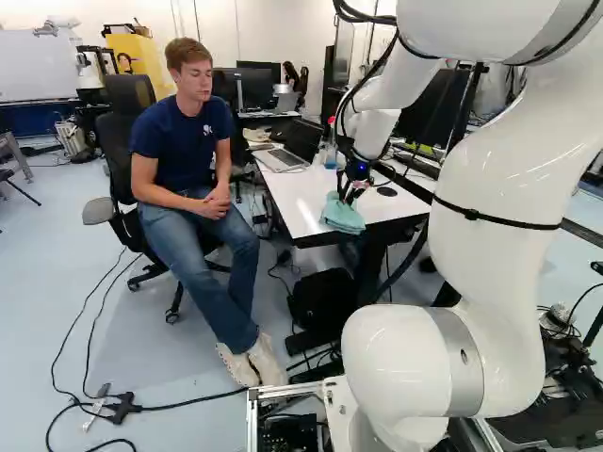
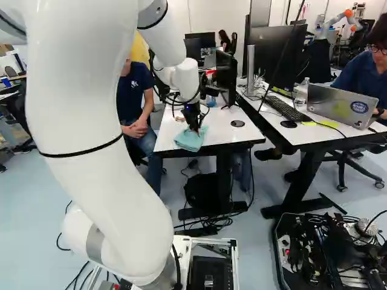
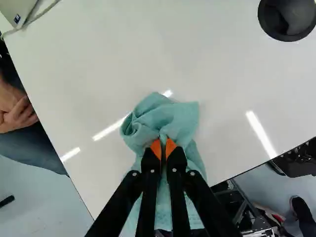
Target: Clean the table with the green towel
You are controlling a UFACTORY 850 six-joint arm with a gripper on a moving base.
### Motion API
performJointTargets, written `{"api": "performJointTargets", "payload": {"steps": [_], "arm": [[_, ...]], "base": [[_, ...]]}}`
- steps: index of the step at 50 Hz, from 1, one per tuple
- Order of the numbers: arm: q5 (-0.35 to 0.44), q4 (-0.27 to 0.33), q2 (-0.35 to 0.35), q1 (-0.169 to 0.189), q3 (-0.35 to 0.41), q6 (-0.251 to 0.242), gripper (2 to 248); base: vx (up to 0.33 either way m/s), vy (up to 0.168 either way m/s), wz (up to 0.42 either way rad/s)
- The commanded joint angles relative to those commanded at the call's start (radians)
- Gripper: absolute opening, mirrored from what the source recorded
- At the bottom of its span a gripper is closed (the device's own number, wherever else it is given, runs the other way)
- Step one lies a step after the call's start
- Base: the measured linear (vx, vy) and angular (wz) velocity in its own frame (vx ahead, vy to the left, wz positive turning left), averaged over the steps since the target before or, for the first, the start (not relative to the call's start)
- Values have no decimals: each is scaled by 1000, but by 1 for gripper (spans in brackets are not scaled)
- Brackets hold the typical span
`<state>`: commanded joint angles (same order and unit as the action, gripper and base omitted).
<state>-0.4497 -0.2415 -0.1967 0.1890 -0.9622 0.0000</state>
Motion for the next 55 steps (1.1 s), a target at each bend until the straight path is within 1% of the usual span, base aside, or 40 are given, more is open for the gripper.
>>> {"api": "performJointTargets", "payload": {"steps": [10,23,55], "arm": [[0,0,1,1,-2,0,31],[0,0,39,-4,7,0,31],[-8,-4,146,-48,30,0,31]], "base": [[0,0,0],[0,0,0],[0,0,0]]}}
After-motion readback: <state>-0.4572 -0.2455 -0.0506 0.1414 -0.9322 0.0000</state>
